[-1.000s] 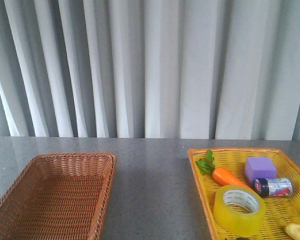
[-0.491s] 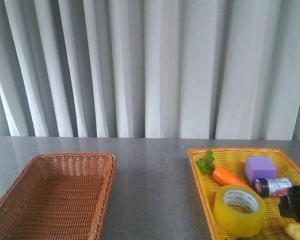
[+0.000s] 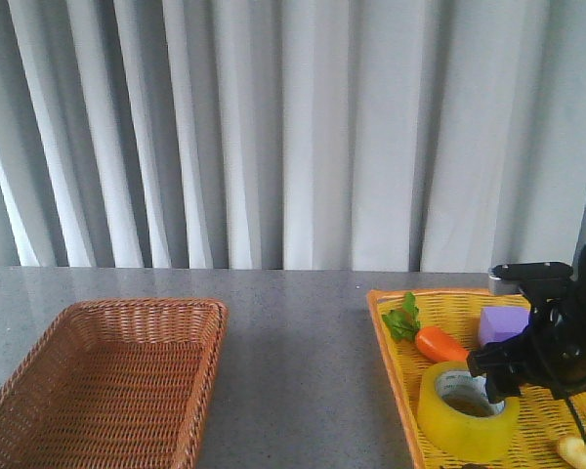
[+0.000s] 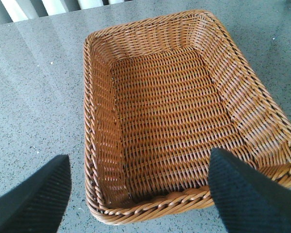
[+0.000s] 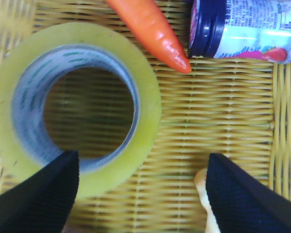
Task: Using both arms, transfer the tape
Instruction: 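Lower the right gripper onto the yellow tape roll in the tray, then grip the tape roll rim with the right gripper and lift it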
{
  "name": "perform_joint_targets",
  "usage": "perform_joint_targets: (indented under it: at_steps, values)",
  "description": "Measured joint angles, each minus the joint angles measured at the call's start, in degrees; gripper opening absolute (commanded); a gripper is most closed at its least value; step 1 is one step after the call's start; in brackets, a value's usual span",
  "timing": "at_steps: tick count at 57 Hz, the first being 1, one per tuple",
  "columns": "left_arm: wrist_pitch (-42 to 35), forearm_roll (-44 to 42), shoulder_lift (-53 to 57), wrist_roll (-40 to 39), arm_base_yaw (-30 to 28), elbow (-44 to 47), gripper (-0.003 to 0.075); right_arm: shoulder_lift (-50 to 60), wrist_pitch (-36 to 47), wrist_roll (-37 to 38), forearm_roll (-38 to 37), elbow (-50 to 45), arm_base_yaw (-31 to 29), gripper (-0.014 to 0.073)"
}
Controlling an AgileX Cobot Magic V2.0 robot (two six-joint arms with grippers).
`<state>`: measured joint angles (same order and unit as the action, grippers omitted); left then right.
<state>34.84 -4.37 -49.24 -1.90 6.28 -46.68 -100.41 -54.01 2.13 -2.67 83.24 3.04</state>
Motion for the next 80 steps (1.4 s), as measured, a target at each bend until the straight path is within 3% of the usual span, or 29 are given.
perform_joint_targets:
  at_steps: [11, 39, 69, 80]
  values:
    - [0.00, 0.00, 0.00, 0.00, 0.00, 0.00, 0.0552, -7.55, -3.43, 1.02, -0.13, 6.50, 0.00, 0.0463]
    - [0.00, 0.00, 0.00, -0.01, 0.00, 0.00, 0.0552, -15.62, -10.59, 1.54, -0.19, 15.33, 0.00, 0.0181]
    - [0.00, 0.00, 0.00, -0.01, 0.00, 0.00, 0.0552, -5.68, -11.68, -1.39, -0.37, 15.33, 0.06, 0.0171]
    - [0.00, 0.00, 0.00, -0.01, 0.00, 0.00, 0.0552, -1.26, -10.92, -4.74, 2.67, 15.33, 3.05, 0.0173]
